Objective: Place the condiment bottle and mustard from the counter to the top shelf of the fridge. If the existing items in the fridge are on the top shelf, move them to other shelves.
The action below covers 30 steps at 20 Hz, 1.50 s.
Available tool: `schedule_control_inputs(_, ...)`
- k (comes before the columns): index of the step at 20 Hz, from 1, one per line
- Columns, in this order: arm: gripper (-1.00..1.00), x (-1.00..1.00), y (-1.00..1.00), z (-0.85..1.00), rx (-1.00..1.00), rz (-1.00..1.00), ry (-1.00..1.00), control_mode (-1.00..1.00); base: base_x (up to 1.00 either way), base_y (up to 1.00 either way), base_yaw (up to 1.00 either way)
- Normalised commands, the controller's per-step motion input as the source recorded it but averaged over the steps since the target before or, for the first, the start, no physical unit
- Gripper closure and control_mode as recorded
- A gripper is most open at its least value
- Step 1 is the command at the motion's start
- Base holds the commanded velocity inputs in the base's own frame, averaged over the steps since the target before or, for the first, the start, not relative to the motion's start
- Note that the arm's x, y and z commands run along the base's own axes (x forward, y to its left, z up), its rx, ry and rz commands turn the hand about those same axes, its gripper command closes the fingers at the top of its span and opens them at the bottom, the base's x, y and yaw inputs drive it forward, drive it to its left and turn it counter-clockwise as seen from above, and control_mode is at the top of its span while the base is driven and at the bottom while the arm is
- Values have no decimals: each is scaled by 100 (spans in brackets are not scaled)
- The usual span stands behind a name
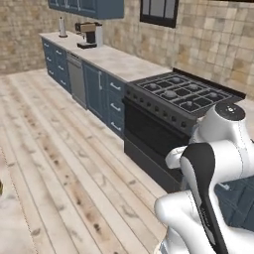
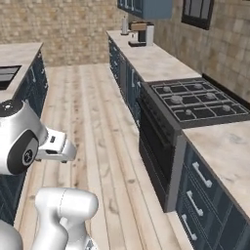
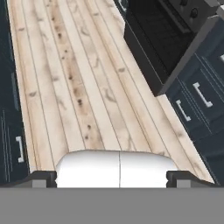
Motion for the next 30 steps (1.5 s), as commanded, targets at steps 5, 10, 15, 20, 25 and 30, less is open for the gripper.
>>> schedule_control_inputs(5, -100, 0, 0, 0, 0, 0, 0, 100, 100, 0, 14)
schedule_control_inputs(10, -100, 0, 0, 0, 0, 0, 0, 100, 100, 0, 17)
schedule_control_inputs(15, -100, 0, 0, 0, 0, 0, 0, 100, 100, 0, 24)
schedule_control_inputs(20, -100, 0, 0, 0, 0, 0, 0, 100, 85, -13, 45)
schedule_control_inputs(25, -100, 0, 0, 0, 0, 0, 0, 100, 64, -24, 61)
schedule_control_inputs(30, -100, 0, 0, 0, 0, 0, 0, 100, 65, -35, 67)
